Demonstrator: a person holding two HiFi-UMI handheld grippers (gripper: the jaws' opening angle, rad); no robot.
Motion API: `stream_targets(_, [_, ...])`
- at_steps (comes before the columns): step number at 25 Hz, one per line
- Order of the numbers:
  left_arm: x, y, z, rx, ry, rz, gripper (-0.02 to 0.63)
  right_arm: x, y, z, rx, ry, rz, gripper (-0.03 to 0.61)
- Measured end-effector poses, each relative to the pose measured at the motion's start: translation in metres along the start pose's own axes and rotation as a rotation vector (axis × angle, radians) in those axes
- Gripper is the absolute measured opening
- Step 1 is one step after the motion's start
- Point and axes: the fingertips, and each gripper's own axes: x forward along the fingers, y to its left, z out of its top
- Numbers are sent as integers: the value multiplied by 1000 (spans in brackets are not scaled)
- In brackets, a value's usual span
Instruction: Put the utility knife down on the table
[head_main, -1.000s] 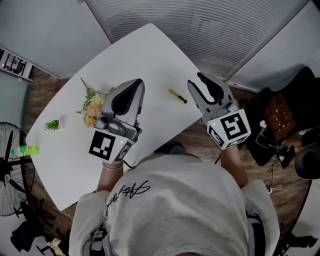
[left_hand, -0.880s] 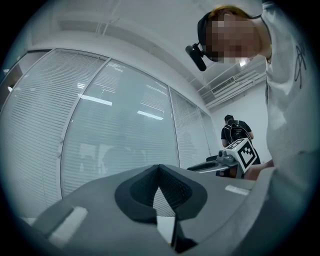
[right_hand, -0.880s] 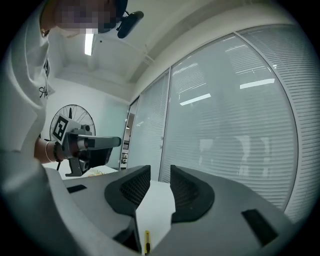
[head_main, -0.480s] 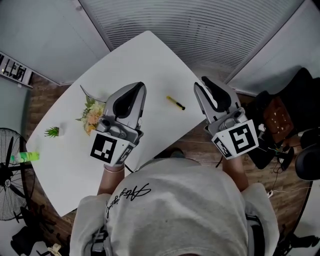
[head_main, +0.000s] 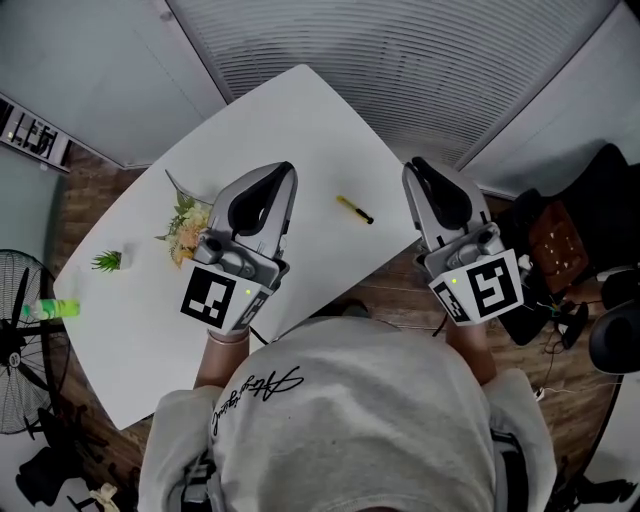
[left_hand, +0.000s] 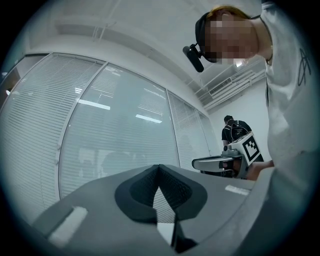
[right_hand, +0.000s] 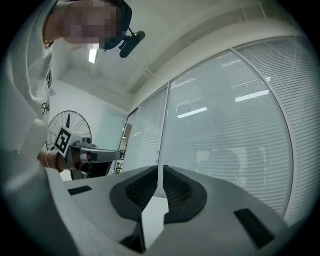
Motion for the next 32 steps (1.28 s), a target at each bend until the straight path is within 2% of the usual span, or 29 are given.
stream_targets(13, [-4, 0, 6, -2, -9, -2, -8, -3, 1, 13, -5, -40, -7, 0])
stream_targets(21, [-6, 1, 7, -5, -11, 0, -8, -3, 1, 15, -3, -51, -18, 0])
stream_targets(25, [-6, 0, 12, -15, -37, 0, -8, -4, 1, 18, -5, -59, -24, 0])
stream_targets(32, [-9, 3, 5, -1, -12, 21, -8, -6, 1, 19, -5, -65, -31, 0])
